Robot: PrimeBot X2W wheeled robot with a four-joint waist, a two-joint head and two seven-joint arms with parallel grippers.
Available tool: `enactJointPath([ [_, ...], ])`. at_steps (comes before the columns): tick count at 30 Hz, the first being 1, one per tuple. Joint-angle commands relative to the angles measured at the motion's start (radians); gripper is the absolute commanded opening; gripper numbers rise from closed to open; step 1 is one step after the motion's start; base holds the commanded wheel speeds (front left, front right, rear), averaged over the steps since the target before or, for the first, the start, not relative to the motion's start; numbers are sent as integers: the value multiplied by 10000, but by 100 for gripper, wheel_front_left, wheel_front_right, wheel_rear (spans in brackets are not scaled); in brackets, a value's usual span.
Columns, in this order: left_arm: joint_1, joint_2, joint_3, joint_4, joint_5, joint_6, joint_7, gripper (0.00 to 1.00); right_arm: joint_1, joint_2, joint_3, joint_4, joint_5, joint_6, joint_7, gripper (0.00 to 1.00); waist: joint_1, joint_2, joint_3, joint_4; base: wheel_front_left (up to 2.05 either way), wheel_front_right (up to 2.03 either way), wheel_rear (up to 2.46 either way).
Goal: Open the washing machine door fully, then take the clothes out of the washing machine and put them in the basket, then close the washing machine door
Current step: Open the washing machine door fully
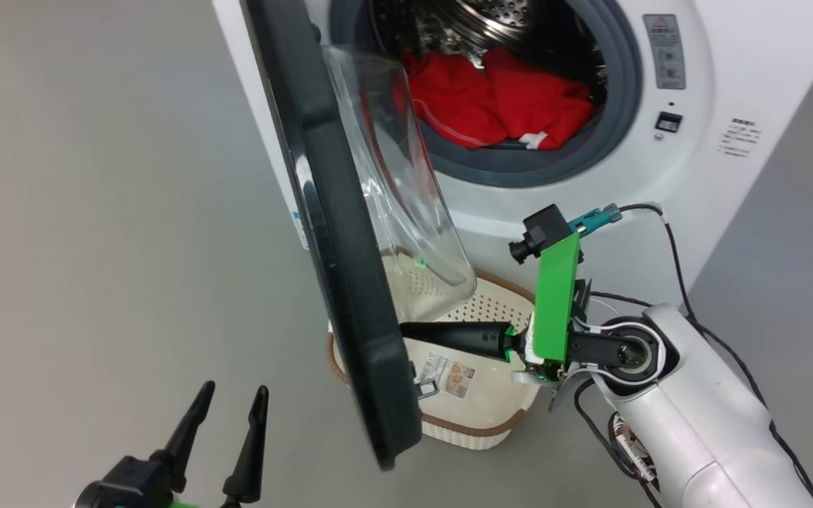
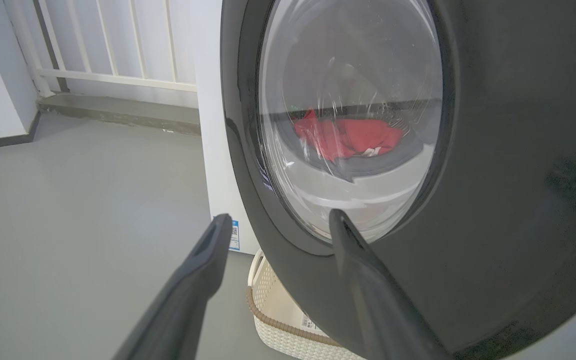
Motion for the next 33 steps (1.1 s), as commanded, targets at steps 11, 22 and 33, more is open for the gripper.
enactJointPath([
  [11, -131, 242, 464, -188, 85, -31, -120, 100, 117, 631, 787, -551, -38, 17, -242, 0, 0, 0, 13, 711, 0, 0, 0],
  [22, -150, 235, 561, -197, 78, -31, -120, 100, -28, 749, 1371, -665, 80, 17, -683, 0, 0, 0, 95, 801, 0, 0, 0],
  [33, -77, 306, 633, -157, 147, -31, -120, 100, 296, 659, 1371, -909, -237, 17, -1757, 100, 0, 0, -125, 498, 0, 0, 0],
])
